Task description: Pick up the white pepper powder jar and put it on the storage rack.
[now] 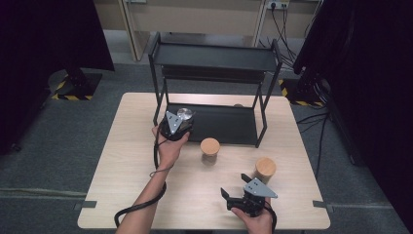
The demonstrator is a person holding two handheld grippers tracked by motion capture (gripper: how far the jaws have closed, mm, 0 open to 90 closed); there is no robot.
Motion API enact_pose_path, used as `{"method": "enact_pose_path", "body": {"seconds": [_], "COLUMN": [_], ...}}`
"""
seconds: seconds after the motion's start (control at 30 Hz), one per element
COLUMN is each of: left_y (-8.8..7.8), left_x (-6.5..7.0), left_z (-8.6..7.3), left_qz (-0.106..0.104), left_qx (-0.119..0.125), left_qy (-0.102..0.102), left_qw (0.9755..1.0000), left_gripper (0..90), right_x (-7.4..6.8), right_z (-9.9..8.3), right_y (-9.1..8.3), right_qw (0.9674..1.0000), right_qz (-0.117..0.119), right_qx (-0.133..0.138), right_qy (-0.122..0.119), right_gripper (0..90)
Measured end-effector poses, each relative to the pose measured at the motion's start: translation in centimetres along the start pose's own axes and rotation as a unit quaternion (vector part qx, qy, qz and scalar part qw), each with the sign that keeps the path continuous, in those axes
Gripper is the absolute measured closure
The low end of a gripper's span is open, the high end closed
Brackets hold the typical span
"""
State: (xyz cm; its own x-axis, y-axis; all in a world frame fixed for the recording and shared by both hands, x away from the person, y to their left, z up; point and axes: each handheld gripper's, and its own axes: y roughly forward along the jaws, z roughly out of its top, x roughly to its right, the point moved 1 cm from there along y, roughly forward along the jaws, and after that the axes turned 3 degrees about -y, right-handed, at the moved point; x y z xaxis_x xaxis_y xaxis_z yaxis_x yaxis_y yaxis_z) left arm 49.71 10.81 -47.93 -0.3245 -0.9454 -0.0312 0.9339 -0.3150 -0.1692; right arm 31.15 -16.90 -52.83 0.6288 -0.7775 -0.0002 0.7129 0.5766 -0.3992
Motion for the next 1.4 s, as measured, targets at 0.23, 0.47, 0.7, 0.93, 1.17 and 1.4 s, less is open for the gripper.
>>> {"method": "enact_pose_path", "body": {"seconds": [0.23,0.47,0.7,0.93,1.17,1.4], "left_y": [0.7,1.5,2.0,2.3,2.6,2.7], "left_x": [0.2,0.5,0.5,0.4,0.5,0.3], "left_z": [-0.4,-0.6,-1.1,-1.2,-1.5,-1.7], "left_qz": [-0.003,0.000,0.005,0.007,0.009,0.009], "left_qx": [-0.006,-0.006,-0.010,-0.010,-0.011,-0.009], "left_qy": [-0.003,-0.004,-0.003,-0.001,-0.002,-0.013], "left_qw": [1.0000,1.0000,0.9999,0.9999,0.9999,0.9998], "left_gripper": [34.5,34.5,34.5,34.4,34.4,34.0], "right_x": [0.0,0.0,0.0,0.0,0.0,-0.1], "right_z": [0.0,0.0,0.0,0.0,0.0,0.0], "right_y": [0.0,0.0,0.0,0.0,0.0,0.0], "right_qw": [1.0000,1.0000,1.0000,1.0000,1.0000,1.0000], "right_qz": [0.001,0.001,0.002,0.002,0.003,0.003], "right_qx": [0.000,0.000,0.000,0.000,0.000,0.000], "right_qy": [0.000,0.001,0.002,0.001,0.000,-0.001], "right_gripper": [6.4,6.4,6.4,6.4,6.4,6.4]}}
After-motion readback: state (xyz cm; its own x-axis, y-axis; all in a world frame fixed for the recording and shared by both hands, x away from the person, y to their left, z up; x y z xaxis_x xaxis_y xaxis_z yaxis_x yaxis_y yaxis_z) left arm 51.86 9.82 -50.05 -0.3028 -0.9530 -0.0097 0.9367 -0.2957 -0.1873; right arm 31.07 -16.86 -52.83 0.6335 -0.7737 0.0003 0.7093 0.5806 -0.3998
